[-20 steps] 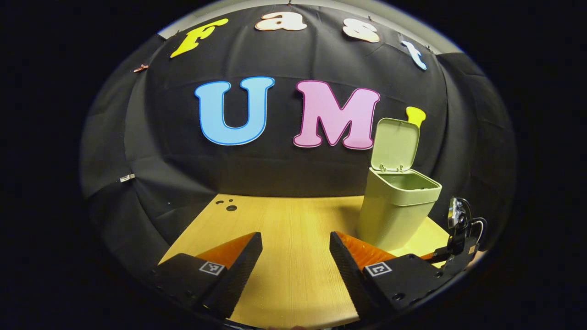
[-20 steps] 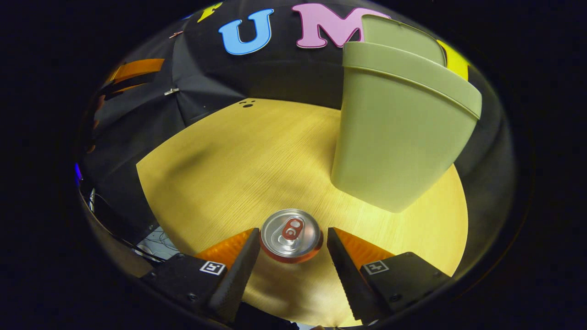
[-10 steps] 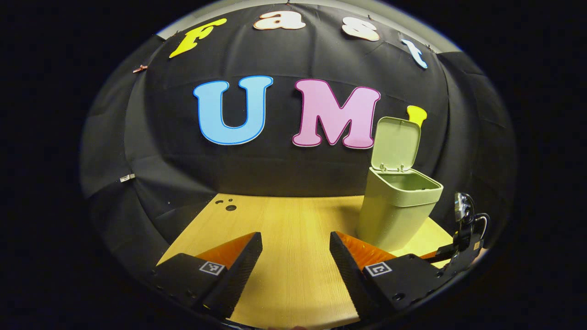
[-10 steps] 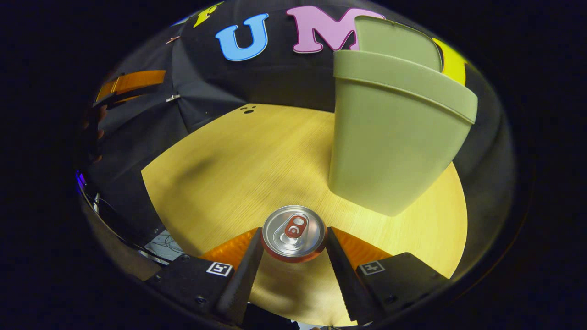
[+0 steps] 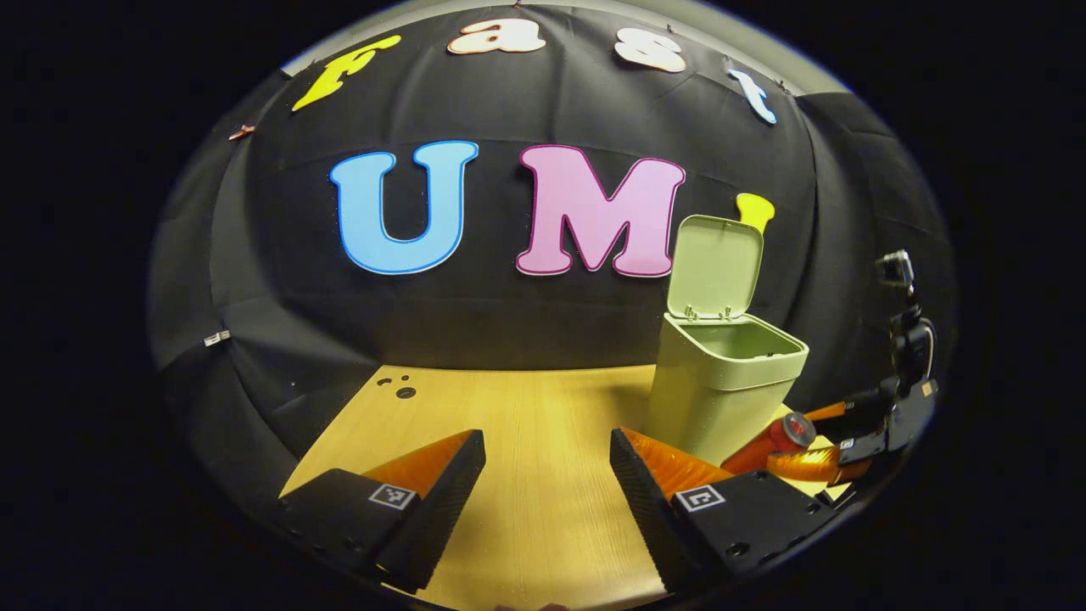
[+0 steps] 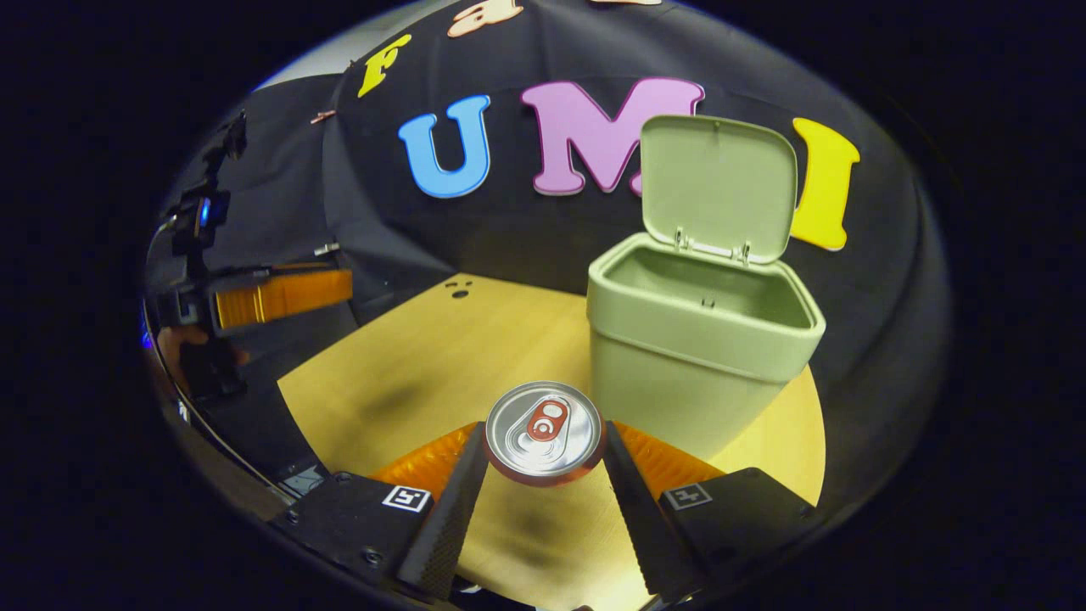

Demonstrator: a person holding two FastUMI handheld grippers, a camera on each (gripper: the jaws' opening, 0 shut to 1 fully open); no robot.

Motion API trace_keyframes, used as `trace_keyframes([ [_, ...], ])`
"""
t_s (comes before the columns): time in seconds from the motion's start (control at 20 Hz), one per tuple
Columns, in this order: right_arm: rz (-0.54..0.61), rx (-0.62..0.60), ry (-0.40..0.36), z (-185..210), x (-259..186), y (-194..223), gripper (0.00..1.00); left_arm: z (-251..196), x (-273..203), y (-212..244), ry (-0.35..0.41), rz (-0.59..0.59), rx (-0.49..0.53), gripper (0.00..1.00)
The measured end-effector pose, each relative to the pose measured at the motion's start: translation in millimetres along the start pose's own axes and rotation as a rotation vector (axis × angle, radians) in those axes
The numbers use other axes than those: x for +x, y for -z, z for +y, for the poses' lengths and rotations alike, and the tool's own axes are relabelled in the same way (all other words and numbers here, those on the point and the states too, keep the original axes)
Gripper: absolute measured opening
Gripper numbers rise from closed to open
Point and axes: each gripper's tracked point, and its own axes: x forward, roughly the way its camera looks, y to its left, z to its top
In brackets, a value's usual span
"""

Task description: Press the lid of the desktop garbage bin to open it, pick up the crumpled paper on the desktop and throw it into the bin, then pick up the pop can on the desktop and drop it into the bin, and finally close the garbage bin lid.

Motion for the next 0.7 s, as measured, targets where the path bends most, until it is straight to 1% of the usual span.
trace_keyframes([
  [0.2,-0.124,-0.002,-0.006,-3,-12,-58,0.84,-8,8,-8,0.021,-0.013,0.003,0.95],
  [0.35,-0.226,0.006,0.01,-16,-19,-104,0.83,-12,13,-12,0.024,-0.022,0.012,0.95],
  [0.55,-0.332,0.003,0.068,-54,-23,-153,0.83,-12,16,-14,0.017,-0.026,0.002,0.95],
  [0.7,-0.331,-0.023,0.146,-88,-17,-164,0.83,-10,17,-13,0.006,-0.026,-0.013,0.95],
])
